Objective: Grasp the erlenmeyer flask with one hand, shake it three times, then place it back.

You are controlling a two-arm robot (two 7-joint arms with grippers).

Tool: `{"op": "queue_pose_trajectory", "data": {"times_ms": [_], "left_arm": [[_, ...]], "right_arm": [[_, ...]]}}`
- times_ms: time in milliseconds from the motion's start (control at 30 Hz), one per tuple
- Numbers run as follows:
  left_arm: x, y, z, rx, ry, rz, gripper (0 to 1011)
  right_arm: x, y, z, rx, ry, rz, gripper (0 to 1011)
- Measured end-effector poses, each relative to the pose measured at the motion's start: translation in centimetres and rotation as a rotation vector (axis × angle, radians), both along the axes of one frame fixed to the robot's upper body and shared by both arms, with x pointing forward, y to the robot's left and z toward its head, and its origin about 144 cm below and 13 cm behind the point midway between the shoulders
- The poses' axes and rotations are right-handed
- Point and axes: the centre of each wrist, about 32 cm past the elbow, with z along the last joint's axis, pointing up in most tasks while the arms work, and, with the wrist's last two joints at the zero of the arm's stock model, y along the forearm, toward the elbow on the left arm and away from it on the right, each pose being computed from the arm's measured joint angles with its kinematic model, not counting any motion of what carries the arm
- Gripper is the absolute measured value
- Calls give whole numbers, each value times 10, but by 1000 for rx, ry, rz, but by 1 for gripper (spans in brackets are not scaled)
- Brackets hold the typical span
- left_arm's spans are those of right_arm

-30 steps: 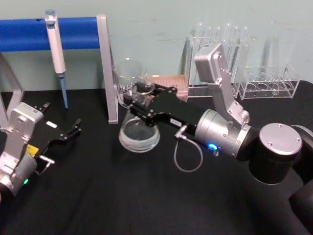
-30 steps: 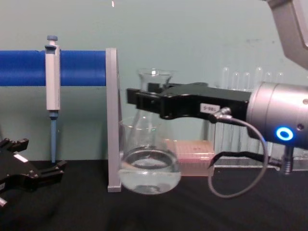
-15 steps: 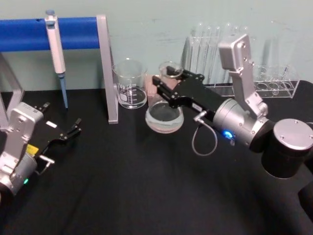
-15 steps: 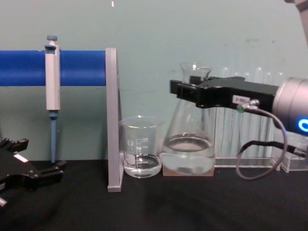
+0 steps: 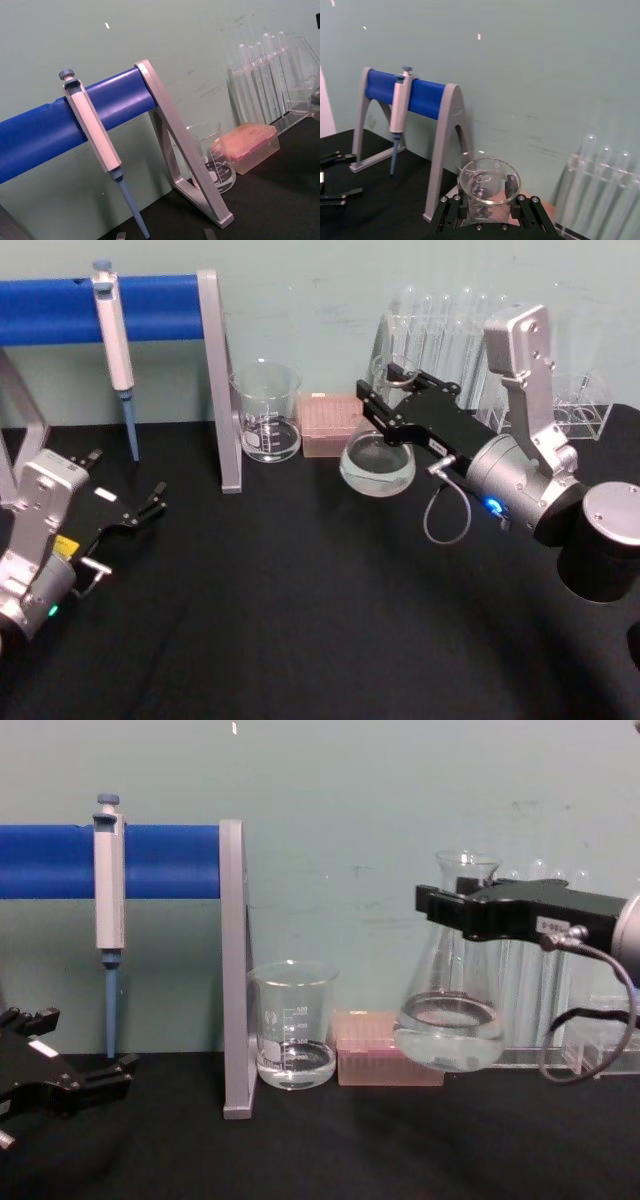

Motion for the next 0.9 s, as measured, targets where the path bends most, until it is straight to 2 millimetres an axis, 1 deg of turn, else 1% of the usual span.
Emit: {"op": "queue_pose_trajectory", "data": {"times_ms": [233, 433, 567, 900], "left_arm": [[0, 0, 0, 0, 0, 0, 1001], [0, 0, 0, 0, 0, 0, 1001], [0, 0, 0, 0, 0, 0, 1001], [0, 0, 0, 0, 0, 0, 1001]], "right_arm": [[0, -6, 0, 0, 2, -33, 450], [-1, -5, 0, -2, 2, -33, 450], [-2, -2, 0, -1, 4, -10, 450], [-8, 18, -1, -8, 22, 122, 450]]}}
